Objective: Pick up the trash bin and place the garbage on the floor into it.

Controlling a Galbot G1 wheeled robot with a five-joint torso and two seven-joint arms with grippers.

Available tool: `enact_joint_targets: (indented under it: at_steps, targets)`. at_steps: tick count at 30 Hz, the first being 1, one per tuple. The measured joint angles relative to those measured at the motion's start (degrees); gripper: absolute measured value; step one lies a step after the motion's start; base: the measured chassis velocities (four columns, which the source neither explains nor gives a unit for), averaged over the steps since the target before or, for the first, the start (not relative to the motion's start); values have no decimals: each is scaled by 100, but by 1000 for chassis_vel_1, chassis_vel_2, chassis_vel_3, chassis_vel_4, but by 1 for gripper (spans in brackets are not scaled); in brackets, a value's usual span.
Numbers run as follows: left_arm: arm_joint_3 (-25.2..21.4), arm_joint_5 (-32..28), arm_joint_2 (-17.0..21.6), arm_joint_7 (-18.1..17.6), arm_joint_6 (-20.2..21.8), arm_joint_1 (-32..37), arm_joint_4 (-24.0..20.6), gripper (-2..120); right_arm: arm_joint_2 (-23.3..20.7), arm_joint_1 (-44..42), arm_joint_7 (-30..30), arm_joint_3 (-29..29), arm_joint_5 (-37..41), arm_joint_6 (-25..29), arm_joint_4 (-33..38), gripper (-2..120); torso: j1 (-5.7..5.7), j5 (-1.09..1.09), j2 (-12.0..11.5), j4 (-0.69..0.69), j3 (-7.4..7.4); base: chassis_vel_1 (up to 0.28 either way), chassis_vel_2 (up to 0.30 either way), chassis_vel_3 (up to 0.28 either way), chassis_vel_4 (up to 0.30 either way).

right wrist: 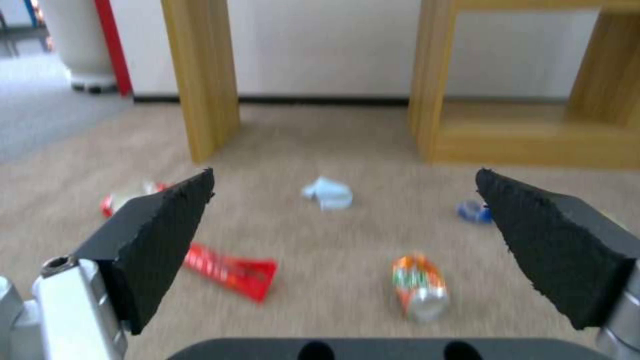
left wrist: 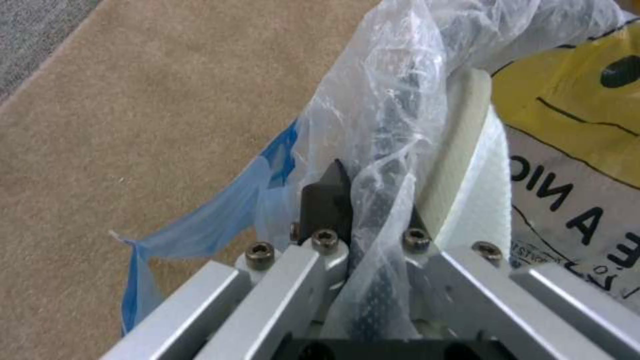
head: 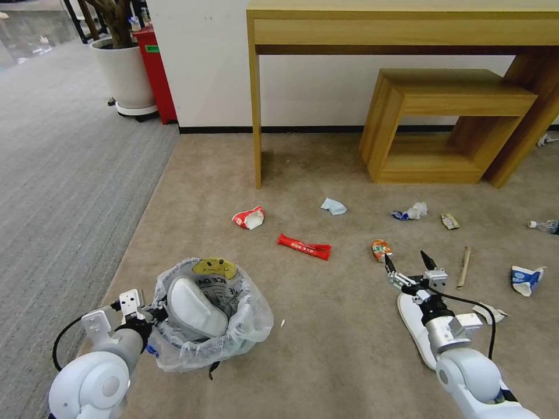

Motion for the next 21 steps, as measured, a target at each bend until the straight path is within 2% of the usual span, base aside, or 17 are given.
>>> enact_joint_targets:
  at_steps: [7, 12, 13, 14, 17, 18, 19, 21]
  targets:
    - [1, 46, -25, 13, -37, 9, 28, 1, -347, -97, -313, 38, 452, -412, -224, 100, -1, 0, 0, 0, 0, 0, 0, 0, 0]
    - [0, 105, -47, 37, -74, 27, 78, 1, -548, -245, -414, 181, 656, -1038, -320, 100, -1, 0, 0, 1, 0, 0, 0, 0, 0]
    - [-1, 115, -51, 42, -80, 28, 87, 1, -602, -296, -314, 210, 653, -1303, -320, 100, -1, 0, 0, 0, 0, 0, 0, 0, 0]
    - [-1, 115, -51, 42, -80, 28, 87, 1, -602, -296, -314, 210, 653, -1303, -320, 100, -1, 0, 0, 0, 0, 0, 0, 0, 0]
    - [-1, 136, -70, 54, -96, 29, 102, 1, -694, -333, 238, 239, 580, -1920, -385, 100, -1, -1, 0, 0, 0, 0, 0, 0, 0]
    - [-1, 136, -70, 54, -96, 29, 102, 1, -694, -333, 238, 239, 580, -1920, -385, 100, -1, -1, 0, 0, 0, 0, 0, 0, 0]
    - [-1, 156, -88, 60, -105, 34, 105, 1, -718, -290, 575, 250, 392, -2260, -565, 100, -1, 0, 0, 0, 0, 0, 0, 0, 0]
    - [6, 175, -108, 66, -116, 42, 106, 1, -733, -161, 728, 247, -72, -2293, -1010, 100, -1, 0, 0, 0, 0, 0, 0, 0, 0]
